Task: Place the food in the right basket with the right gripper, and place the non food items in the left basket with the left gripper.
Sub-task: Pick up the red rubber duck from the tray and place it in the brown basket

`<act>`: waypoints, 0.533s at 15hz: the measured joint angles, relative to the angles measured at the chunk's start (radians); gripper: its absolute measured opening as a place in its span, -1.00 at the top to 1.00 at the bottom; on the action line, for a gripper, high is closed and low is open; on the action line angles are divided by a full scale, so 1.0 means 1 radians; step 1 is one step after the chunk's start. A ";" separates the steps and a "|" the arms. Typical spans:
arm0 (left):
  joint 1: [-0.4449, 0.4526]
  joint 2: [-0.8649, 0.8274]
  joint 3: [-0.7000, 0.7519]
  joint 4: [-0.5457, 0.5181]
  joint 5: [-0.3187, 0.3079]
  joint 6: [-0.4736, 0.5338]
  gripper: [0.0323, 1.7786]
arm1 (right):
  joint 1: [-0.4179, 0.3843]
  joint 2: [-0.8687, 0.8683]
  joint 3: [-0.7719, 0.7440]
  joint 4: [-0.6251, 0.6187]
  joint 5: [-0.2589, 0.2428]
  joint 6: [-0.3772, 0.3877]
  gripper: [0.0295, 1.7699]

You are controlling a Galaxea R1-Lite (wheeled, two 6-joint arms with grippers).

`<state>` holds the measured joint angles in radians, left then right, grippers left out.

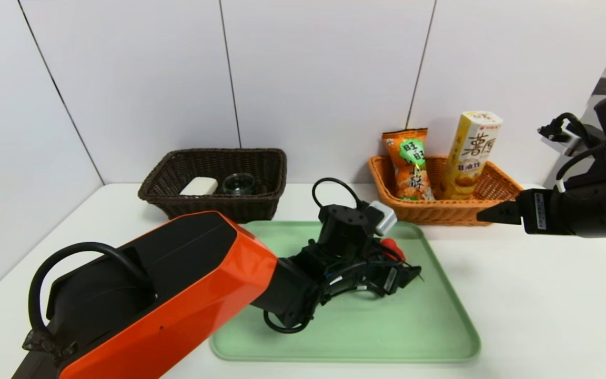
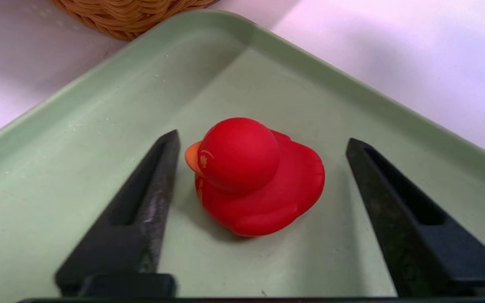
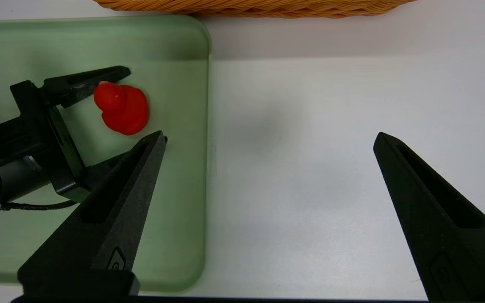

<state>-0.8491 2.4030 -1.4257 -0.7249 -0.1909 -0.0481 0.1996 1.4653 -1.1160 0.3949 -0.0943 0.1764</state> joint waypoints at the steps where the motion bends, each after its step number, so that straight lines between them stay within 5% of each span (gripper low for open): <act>1: 0.001 0.001 0.000 0.000 0.000 0.000 -0.31 | 0.000 0.002 0.000 0.000 0.000 -0.001 -0.93; 4: 0.010 0.002 0.000 0.000 0.000 0.000 0.06 | 0.001 0.008 -0.007 0.000 0.000 -0.003 -0.93; 8: 0.019 -0.001 0.001 0.003 -0.001 0.000 0.12 | 0.005 0.010 -0.008 0.000 0.001 -0.003 -0.93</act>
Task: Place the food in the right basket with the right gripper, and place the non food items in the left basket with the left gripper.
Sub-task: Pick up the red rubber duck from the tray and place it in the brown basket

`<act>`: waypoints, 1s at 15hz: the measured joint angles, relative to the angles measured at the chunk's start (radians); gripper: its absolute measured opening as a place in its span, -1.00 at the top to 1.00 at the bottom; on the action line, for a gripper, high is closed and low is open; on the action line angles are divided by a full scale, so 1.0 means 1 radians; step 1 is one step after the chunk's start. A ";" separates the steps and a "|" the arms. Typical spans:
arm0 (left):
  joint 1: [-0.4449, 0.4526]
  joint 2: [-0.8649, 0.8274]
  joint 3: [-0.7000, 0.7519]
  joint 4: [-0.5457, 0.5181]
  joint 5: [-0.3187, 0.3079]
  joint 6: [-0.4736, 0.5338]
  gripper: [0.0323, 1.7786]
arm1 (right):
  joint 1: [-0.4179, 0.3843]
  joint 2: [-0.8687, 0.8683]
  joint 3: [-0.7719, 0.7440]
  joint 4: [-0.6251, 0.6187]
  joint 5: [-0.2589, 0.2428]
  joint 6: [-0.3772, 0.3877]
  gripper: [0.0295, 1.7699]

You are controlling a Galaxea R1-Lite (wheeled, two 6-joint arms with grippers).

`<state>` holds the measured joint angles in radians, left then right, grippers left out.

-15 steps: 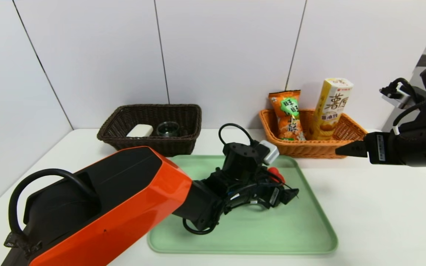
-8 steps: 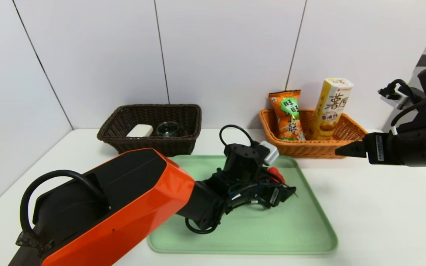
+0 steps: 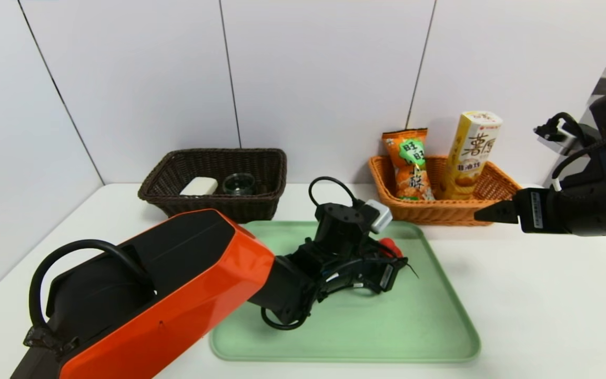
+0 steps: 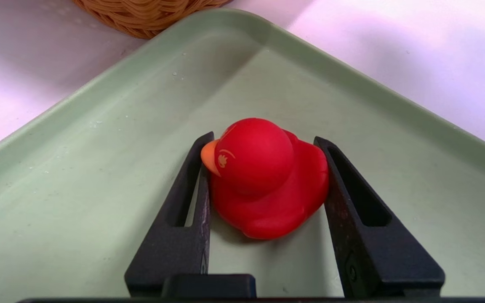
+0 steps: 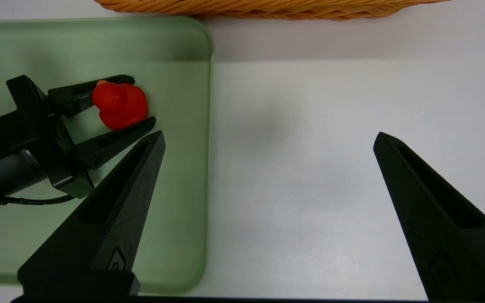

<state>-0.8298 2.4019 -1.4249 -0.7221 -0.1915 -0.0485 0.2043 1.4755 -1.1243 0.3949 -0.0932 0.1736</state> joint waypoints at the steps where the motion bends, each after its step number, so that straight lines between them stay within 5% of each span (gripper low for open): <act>1: 0.000 -0.004 0.000 0.003 0.000 -0.001 0.13 | 0.001 0.000 0.000 0.000 -0.001 0.000 -0.93; 9: 0.002 -0.156 -0.023 0.139 -0.011 -0.037 0.17 | 0.001 0.000 0.000 0.000 0.000 0.000 -0.93; 15: 0.169 -0.406 -0.298 0.518 -0.008 -0.189 0.18 | 0.003 0.009 -0.005 -0.001 -0.001 0.000 -0.93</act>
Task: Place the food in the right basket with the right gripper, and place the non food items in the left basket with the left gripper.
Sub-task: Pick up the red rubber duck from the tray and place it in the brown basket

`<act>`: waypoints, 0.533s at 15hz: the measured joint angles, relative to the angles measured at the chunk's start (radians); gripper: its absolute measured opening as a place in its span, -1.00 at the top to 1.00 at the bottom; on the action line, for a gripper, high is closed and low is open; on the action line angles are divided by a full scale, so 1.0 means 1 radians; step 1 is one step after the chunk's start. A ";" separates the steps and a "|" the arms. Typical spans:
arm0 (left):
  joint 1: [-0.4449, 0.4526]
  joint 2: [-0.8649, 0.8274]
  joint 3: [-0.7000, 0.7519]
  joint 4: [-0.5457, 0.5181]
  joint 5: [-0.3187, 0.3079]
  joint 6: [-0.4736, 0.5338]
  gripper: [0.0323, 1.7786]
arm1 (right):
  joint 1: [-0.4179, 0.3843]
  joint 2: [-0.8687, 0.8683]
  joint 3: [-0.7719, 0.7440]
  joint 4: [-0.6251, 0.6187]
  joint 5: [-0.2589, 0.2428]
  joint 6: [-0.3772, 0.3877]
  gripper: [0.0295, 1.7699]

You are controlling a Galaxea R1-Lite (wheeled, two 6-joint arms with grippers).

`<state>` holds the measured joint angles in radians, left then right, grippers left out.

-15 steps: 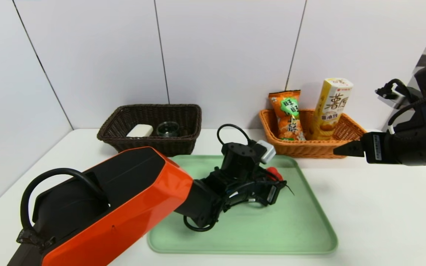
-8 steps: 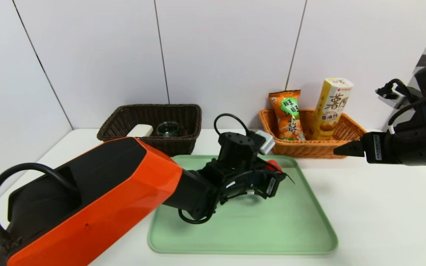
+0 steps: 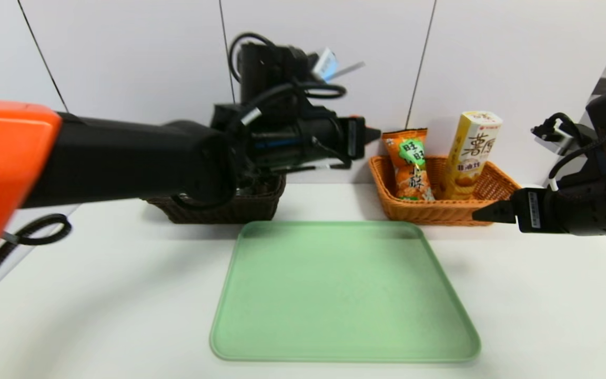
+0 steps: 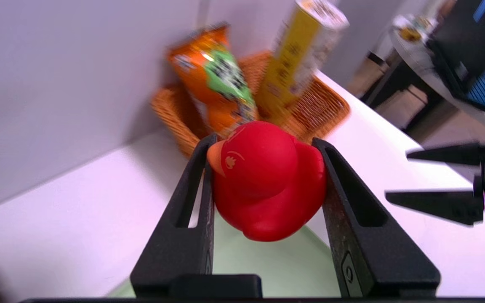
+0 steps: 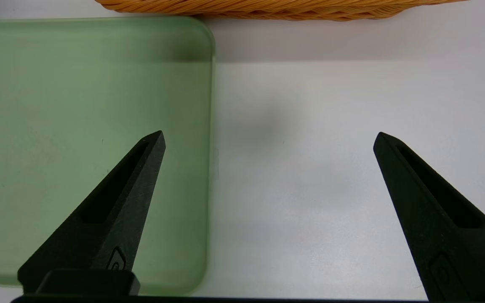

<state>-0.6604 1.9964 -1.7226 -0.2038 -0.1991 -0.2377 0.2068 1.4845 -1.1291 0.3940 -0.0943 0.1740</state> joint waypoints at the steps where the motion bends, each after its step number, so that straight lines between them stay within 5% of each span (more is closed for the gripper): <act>1: 0.053 -0.032 -0.038 0.069 0.000 -0.010 0.18 | 0.000 0.002 -0.002 -0.001 0.000 0.000 -0.93; 8: 0.381 -0.129 -0.007 0.231 -0.009 -0.014 0.20 | 0.002 0.018 -0.036 0.001 0.001 -0.001 -0.93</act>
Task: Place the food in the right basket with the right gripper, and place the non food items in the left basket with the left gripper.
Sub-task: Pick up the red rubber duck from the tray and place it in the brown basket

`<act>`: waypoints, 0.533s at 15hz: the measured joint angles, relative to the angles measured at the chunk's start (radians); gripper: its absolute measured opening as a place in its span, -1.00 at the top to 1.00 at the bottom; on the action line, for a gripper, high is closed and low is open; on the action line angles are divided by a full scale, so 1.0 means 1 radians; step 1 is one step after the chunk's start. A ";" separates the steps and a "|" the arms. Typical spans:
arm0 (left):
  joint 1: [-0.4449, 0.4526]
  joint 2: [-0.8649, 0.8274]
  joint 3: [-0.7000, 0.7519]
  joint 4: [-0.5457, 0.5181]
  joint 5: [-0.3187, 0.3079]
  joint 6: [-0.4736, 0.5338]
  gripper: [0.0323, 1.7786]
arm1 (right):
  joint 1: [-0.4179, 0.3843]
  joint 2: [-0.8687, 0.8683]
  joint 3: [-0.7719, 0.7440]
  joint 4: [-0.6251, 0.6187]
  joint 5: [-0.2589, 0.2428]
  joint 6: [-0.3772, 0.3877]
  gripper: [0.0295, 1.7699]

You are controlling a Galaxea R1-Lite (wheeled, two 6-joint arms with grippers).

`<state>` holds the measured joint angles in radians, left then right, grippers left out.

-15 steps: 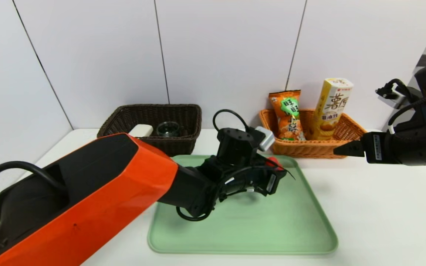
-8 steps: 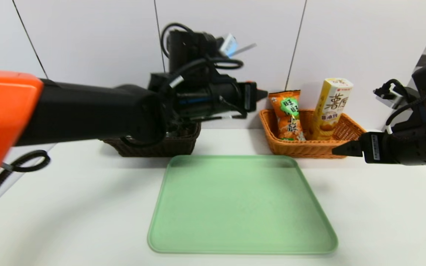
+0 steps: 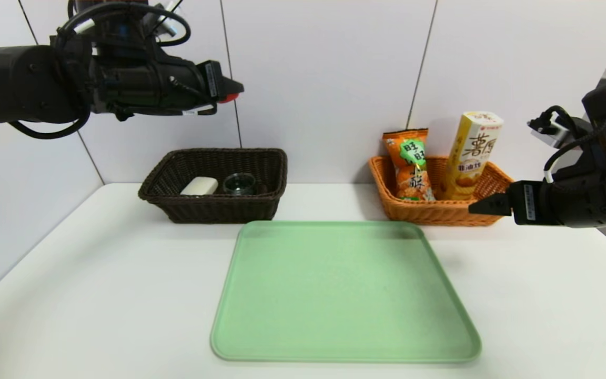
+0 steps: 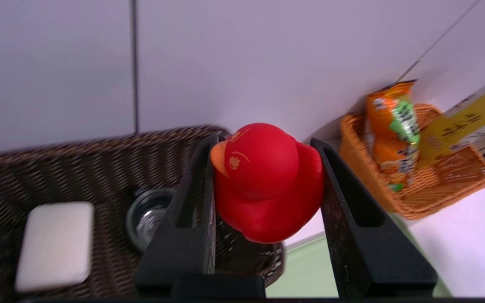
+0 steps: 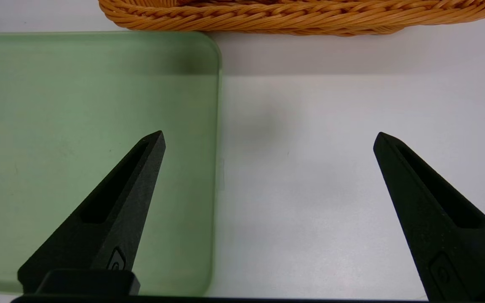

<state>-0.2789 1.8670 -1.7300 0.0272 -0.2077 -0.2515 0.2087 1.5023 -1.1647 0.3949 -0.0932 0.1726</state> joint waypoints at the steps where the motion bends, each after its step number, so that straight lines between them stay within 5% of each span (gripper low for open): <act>1: 0.034 0.000 0.029 0.008 -0.003 0.005 0.20 | 0.000 0.001 -0.001 0.000 0.000 0.000 -0.93; 8: 0.188 0.076 0.104 0.129 0.078 0.183 0.20 | 0.000 0.005 -0.002 0.000 0.000 0.001 -0.93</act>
<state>-0.0909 1.9434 -1.6260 0.1562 -0.1298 -0.0681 0.2087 1.5077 -1.1666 0.3949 -0.0932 0.1732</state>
